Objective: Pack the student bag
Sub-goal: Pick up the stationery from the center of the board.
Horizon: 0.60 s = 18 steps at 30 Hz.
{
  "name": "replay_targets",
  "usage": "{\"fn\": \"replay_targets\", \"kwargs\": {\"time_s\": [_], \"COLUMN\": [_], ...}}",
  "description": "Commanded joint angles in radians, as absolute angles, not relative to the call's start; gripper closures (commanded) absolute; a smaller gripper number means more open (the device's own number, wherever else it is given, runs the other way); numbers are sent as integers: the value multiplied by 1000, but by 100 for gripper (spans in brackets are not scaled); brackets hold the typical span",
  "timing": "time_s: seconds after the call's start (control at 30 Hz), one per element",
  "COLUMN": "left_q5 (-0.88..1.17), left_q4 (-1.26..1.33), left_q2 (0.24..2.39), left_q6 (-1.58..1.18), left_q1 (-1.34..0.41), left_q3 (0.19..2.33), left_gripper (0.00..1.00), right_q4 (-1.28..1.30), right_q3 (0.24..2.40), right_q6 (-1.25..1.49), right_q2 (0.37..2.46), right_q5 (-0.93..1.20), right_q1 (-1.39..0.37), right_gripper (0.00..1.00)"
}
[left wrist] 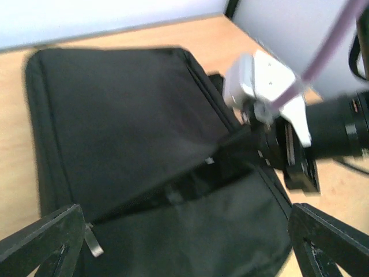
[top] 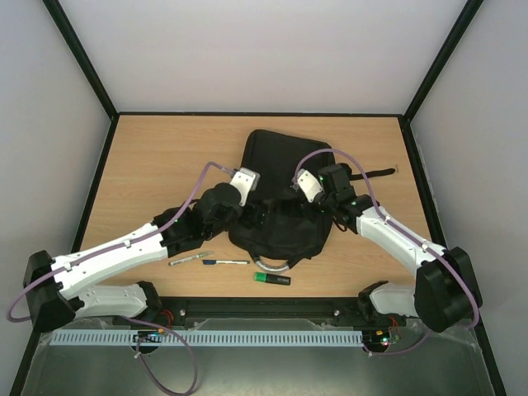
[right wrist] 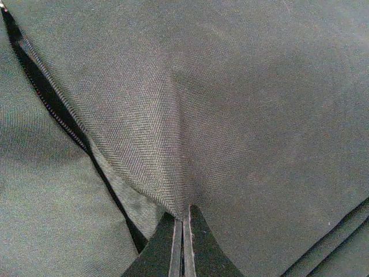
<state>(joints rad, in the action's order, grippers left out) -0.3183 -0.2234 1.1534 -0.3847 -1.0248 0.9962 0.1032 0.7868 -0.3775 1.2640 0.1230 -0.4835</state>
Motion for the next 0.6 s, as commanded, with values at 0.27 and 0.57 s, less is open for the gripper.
{"fn": "replay_targets", "kwargs": {"time_s": [0.27, 0.57], "left_q5": [98, 34], "left_q4": [-388, -554], "left_q2": [1215, 1314], "left_q6": [-123, 46], "left_q1": [-1023, -1177], "left_q3": [956, 980], "left_gripper": [29, 34], "right_q4": [103, 118], "right_q3": [772, 790], "right_q6": [-388, -396], "right_q2": [1326, 1402], "right_q5": [181, 182], "right_q1": [-483, -484], "right_gripper": [99, 99]}}
